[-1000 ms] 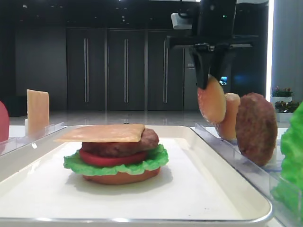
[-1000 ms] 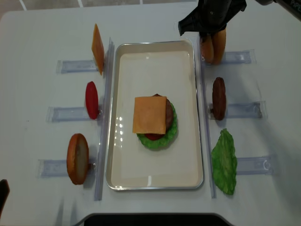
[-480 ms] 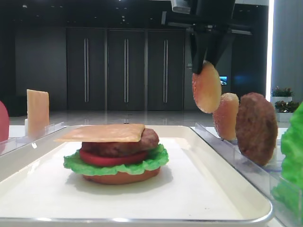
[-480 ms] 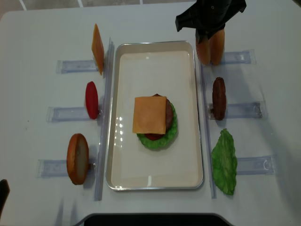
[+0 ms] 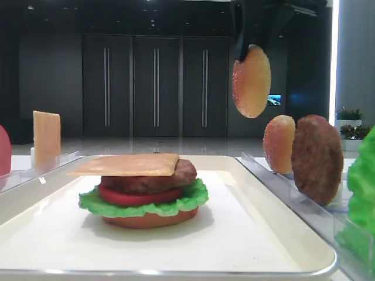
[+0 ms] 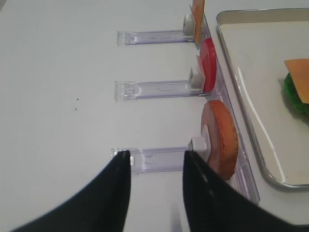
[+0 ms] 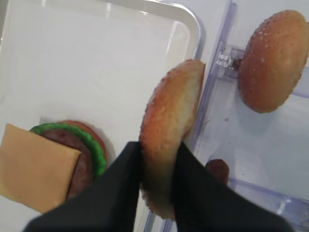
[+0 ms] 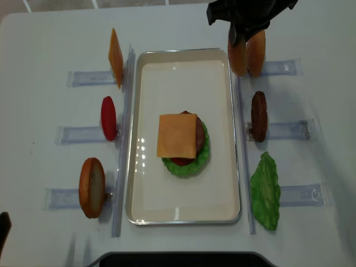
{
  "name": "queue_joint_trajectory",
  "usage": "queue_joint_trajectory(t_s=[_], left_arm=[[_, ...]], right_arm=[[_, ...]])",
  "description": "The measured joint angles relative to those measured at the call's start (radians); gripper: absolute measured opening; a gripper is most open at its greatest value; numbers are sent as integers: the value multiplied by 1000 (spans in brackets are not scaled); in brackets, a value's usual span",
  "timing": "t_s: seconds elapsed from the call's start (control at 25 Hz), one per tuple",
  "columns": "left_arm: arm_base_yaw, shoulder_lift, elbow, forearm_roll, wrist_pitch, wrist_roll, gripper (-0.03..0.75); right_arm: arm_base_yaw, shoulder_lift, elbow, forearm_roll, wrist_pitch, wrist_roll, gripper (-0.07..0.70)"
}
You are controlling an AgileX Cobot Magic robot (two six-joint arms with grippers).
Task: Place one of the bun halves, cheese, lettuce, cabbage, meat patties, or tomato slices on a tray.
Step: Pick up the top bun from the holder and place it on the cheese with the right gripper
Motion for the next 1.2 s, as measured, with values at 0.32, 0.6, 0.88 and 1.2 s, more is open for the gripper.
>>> queue_joint_trajectory(t_s=[0.32,0.6,0.88,1.2], left_arm=[[0,0,0,0,0,0,282],[0,0,0,0,0,0,282],[0,0,0,0,0,0,282],[0,0,0,0,0,0,282]], right_arm=[[127,-98,129,-32,-3,118,143],[245,-236,423,-19,-155,205,143],[226,-237,460,327,-347,-67,143],[112,-234,643,958,-478,-651,143]])
